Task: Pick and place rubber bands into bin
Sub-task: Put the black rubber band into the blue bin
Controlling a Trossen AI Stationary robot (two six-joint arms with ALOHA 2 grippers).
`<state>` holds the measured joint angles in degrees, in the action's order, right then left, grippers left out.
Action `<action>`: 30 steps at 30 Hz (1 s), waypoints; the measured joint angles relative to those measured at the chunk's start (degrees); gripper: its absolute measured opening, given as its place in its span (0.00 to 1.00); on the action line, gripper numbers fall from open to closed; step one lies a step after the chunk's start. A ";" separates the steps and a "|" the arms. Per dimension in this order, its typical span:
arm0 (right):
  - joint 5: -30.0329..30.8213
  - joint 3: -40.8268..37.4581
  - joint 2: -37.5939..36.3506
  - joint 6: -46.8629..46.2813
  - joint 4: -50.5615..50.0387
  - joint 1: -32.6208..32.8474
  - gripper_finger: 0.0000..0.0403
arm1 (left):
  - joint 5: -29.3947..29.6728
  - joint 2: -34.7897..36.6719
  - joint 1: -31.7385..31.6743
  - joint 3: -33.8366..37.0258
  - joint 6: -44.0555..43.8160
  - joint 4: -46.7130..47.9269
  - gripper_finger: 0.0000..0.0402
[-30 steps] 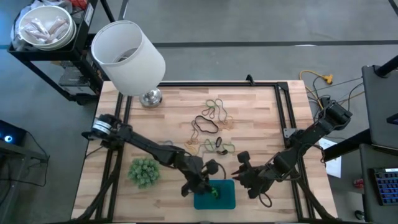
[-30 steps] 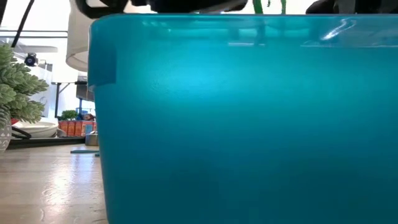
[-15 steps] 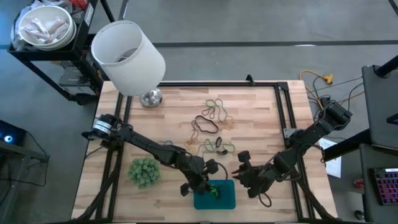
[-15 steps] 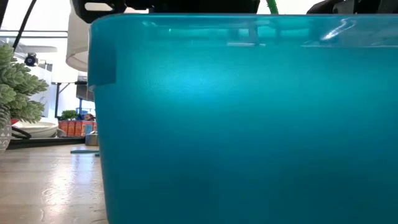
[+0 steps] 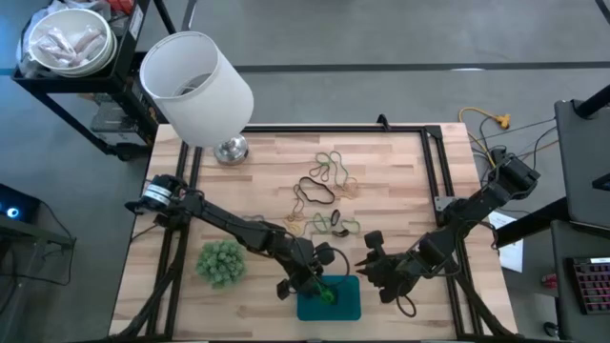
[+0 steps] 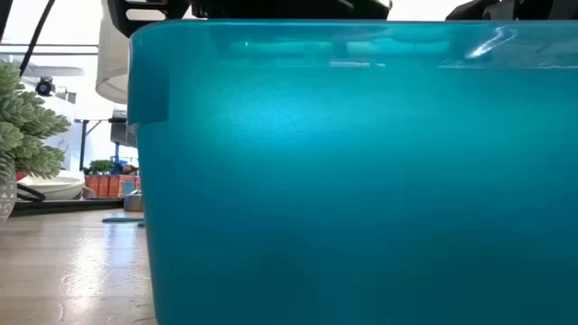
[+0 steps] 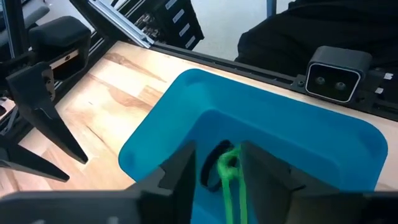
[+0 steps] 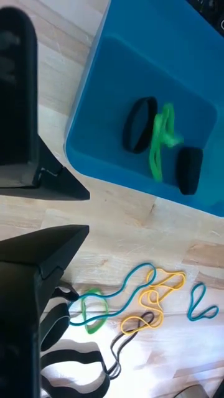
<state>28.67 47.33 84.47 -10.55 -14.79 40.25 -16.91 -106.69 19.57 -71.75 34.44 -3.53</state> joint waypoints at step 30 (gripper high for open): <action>-17.11 -3.23 -0.02 24.98 5.18 -30.52 0.15 | 53.39 28.75 0.01 15.10 -16.51 21.39 0.32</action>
<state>11.55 44.10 84.44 14.43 -9.61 9.73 36.48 -77.95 19.59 -56.65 17.93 17.86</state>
